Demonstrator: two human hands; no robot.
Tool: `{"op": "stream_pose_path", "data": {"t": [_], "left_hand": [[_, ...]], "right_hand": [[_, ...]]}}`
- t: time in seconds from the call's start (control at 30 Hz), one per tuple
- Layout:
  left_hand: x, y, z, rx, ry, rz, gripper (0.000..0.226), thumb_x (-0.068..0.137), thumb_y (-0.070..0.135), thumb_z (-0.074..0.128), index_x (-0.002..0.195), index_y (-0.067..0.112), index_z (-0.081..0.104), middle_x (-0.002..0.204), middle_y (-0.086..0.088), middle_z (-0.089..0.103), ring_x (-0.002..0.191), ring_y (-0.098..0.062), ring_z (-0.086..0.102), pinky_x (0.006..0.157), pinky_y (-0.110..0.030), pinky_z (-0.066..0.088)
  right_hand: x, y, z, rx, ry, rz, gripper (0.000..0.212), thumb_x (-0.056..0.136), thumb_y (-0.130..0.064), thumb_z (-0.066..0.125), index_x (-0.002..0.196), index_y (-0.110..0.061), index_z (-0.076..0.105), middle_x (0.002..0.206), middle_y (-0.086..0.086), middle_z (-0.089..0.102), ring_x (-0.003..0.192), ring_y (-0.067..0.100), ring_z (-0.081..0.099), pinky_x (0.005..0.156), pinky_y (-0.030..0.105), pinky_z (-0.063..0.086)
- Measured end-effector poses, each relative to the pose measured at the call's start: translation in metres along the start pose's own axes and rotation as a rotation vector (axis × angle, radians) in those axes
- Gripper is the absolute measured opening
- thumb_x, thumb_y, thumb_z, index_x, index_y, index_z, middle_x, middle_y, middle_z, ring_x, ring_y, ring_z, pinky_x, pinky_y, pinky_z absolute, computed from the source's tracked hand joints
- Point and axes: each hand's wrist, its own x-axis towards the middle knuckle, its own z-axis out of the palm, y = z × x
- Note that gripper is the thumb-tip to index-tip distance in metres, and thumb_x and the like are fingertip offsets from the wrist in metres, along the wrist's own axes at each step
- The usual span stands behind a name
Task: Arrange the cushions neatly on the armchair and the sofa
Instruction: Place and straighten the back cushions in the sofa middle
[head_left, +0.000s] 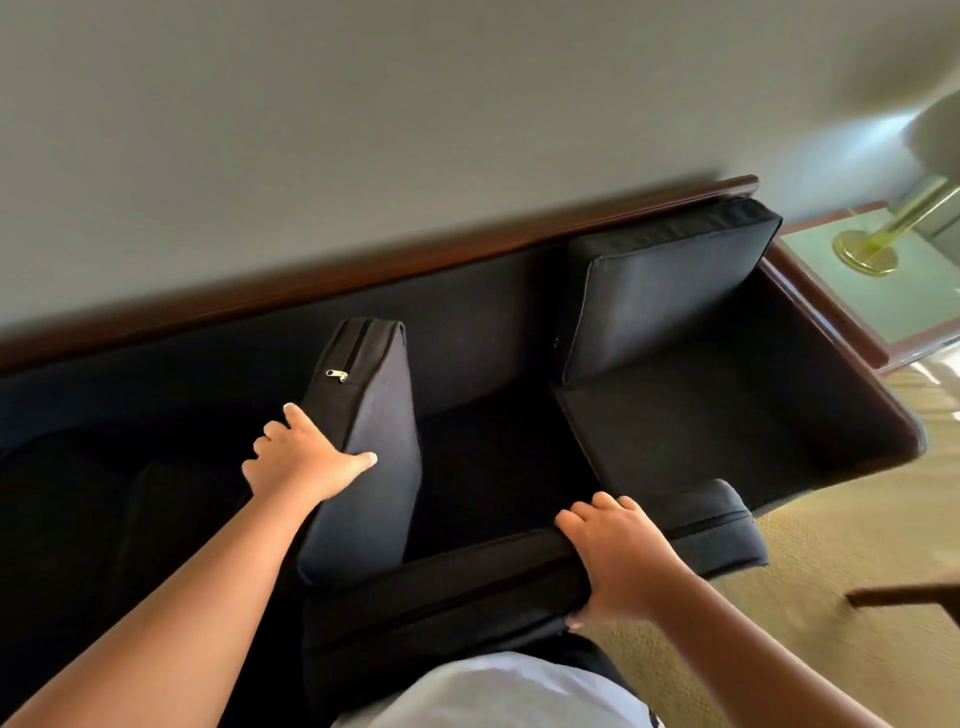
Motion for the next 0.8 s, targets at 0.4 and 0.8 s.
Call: {"op": "stream_pose_path", "data": {"t": [0.4,0.8], "left_hand": [[-0.014,-0.01,-0.006,-0.066,-0.042,0.076,0.083,0.073,0.057,0.08,0.128,0.014,0.037,0.126,-0.008,0.056,0.107,-0.03,0.062,0.071,-0.037,0.05],[-0.086,0.006,0.059,0.002,-0.048,0.695,0.102,0.069,0.055,0.079,0.152,0.034,0.024,0.143,0.012,0.042,0.131,-0.017,0.044,0.114,-0.039,0.03]], "right_hand": [[0.057,0.01,-0.056,0.157,-0.397,-0.003,0.138,0.031,-0.101,0.063,0.149,-0.036,0.034,0.144,-0.003,0.043,0.132,0.027,0.044,0.112,0.045,0.034],[0.15,-0.035,-0.076,-0.145,-0.273,-0.392,0.118,0.056,-0.059,0.086,0.153,-0.032,0.026,0.142,-0.004,0.048,0.132,0.027,0.049,0.107,0.045,0.04]]}}
